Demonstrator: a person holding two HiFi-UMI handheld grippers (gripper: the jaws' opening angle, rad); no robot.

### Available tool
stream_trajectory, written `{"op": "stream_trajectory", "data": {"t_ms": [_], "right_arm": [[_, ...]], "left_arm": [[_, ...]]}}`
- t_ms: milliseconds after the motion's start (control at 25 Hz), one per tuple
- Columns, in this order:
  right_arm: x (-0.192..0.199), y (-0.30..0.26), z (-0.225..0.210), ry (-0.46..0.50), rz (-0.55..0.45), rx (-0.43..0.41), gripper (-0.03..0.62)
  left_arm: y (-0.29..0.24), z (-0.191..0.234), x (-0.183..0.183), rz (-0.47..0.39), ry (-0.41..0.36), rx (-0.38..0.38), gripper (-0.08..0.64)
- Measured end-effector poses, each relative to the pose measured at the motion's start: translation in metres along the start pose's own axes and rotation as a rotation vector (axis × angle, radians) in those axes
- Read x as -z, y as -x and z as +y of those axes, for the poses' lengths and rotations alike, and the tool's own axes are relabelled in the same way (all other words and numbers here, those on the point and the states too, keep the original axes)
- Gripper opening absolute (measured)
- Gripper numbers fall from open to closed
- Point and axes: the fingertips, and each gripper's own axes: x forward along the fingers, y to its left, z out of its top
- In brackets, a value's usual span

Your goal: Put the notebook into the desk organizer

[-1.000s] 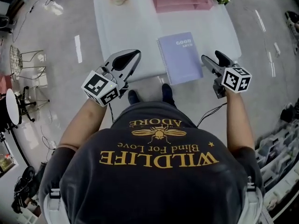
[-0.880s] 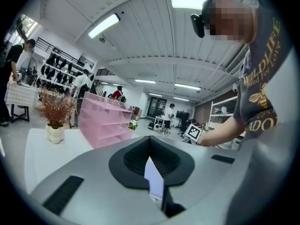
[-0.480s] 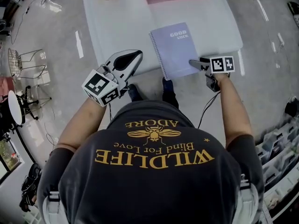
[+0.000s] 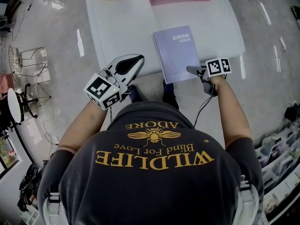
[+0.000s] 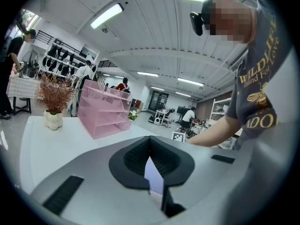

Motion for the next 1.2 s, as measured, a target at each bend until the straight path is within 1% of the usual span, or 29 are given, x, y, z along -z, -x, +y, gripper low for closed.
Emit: {"op": "stream_trajectory", "data": {"t_ms": [80,200,320,520,600,720,920,1080,1200], "right_arm": [[0.002,0.008,0.013,-0.009,-0.003,0.004,0.082],[-0.006,0.022,0.034,0.012,-0.029,0.008,0.037],[-0.018,0.039,0.055,0.101,-0.056,0.040,0.031],[-0.033,0.070,0.104,0.334,-0.056,0.113,0.029],[-0.047,0.083,0.125,0.423,-0.065,0.131,0.029],[-0.070,0.105,0.157,0.528,-0.094,0.148,0.029],[-0.116,0.145,0.211,0.649,-0.176,0.132,0.029],[-0.155,0.171,0.258,0.713,-0.240,0.098,0.029],[-0.190,0.190,0.290,0.760,-0.285,0.077,0.029]], "left_arm": [[0.006,0.000,-0.002,-0.004,0.008,-0.003,0.000],[0.013,0.006,-0.008,-0.027,0.005,-0.015,0.000],[0.018,0.014,-0.018,-0.059,-0.009,-0.029,0.000],[0.037,0.022,-0.036,-0.101,-0.019,-0.052,0.000],[0.044,0.027,-0.044,-0.121,-0.029,-0.063,0.000],[0.055,0.033,-0.059,-0.146,-0.054,-0.077,0.000],[0.069,0.050,-0.082,-0.176,-0.096,-0.113,0.000],[0.082,0.063,-0.109,-0.206,-0.124,-0.138,0.000],[0.085,0.072,-0.133,-0.225,-0.162,-0.150,0.000]]}}
